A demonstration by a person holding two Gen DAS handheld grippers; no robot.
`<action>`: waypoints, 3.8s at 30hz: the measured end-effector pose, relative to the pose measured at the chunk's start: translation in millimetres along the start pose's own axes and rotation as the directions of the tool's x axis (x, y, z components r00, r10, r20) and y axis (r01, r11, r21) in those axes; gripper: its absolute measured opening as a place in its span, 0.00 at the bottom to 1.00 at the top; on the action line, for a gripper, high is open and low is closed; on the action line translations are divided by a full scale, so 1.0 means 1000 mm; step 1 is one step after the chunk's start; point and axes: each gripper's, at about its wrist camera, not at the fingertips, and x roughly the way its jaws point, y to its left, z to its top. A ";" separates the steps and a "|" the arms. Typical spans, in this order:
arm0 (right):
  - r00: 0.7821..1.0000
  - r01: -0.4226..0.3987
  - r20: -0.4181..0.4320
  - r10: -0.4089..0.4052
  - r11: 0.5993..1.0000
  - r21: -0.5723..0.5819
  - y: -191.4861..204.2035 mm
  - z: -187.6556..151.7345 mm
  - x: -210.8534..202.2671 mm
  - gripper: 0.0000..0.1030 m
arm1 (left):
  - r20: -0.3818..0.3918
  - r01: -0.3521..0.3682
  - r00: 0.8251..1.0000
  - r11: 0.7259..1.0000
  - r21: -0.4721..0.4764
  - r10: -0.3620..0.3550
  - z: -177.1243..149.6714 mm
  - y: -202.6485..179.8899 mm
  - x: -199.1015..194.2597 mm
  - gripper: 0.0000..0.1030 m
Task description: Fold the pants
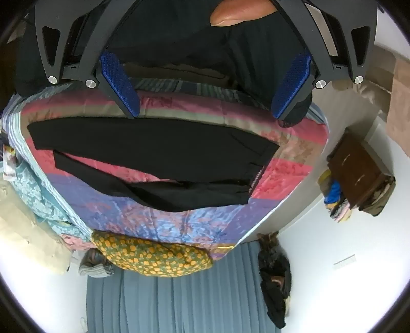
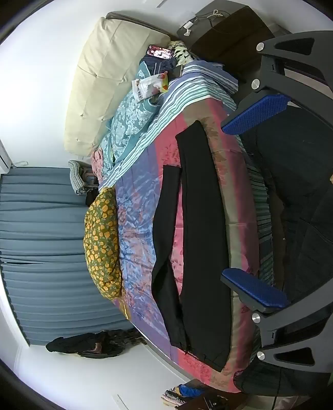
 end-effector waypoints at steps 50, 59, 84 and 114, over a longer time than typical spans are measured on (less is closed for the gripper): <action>0.997 0.059 -0.044 -0.063 0.995 -0.076 0.007 0.001 0.010 1.00 | 0.003 -0.014 1.000 0.999 0.035 0.014 -0.003 -0.003 0.004 1.00; 0.997 0.053 -0.050 -0.057 0.996 -0.074 0.006 0.002 0.011 1.00 | 0.004 -0.018 1.000 0.999 0.038 0.018 -0.002 -0.001 0.005 1.00; 0.997 0.045 -0.052 -0.049 0.996 -0.082 0.012 -0.004 0.012 1.00 | 0.003 -0.034 0.999 0.999 0.041 0.034 -0.005 0.003 0.008 1.00; 1.000 0.009 -0.012 -0.010 0.996 -0.093 0.016 -0.001 0.006 1.00 | 0.018 -0.044 0.999 0.997 0.064 0.043 -0.004 -0.008 0.003 1.00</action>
